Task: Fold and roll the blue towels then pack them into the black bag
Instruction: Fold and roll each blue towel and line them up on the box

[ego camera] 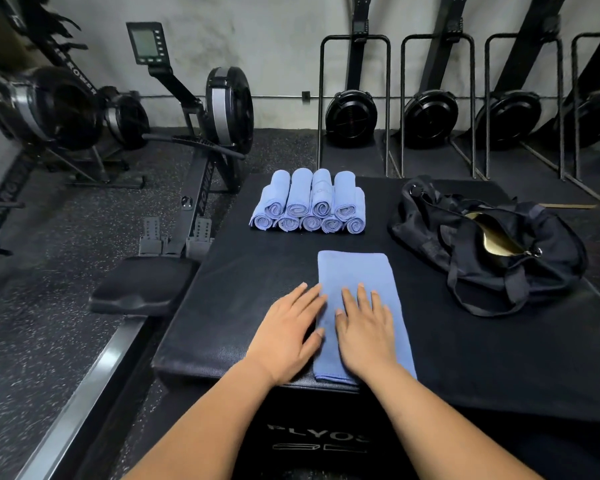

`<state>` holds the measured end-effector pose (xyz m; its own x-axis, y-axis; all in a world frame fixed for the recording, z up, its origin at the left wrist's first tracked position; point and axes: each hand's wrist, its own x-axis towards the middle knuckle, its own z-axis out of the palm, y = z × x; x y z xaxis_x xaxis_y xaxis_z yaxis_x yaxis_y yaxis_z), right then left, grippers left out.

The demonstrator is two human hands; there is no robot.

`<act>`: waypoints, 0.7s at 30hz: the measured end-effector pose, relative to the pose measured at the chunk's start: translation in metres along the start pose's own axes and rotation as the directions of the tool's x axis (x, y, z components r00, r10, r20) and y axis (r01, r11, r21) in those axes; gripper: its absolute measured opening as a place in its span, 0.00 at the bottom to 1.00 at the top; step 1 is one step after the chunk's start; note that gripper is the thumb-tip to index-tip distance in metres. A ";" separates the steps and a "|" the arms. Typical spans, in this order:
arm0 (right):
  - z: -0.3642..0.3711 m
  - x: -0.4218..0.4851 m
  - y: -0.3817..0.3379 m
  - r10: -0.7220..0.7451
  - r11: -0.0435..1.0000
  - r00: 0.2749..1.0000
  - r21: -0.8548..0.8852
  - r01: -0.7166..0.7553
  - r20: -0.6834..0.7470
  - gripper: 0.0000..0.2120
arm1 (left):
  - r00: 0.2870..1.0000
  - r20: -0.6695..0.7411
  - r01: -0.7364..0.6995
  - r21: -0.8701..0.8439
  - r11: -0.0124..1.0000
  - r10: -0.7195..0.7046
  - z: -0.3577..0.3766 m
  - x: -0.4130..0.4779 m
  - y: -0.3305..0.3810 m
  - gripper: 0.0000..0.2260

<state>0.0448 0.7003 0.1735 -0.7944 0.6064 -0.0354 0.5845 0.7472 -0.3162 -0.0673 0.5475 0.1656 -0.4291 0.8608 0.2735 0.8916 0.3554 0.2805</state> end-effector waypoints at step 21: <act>-0.016 -0.113 0.138 -0.460 0.851 0.880 -0.340 0.399 -0.121 0.31 | 0.993 0.054 -0.111 0.034 0.993 0.109 -0.006 -0.086 0.037 0.24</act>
<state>0.2177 0.7398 0.1485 -0.9478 0.2221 0.2287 0.2370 0.9707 0.0394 0.0012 0.4845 0.1580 -0.3213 0.9128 0.2522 0.9381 0.2703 0.2168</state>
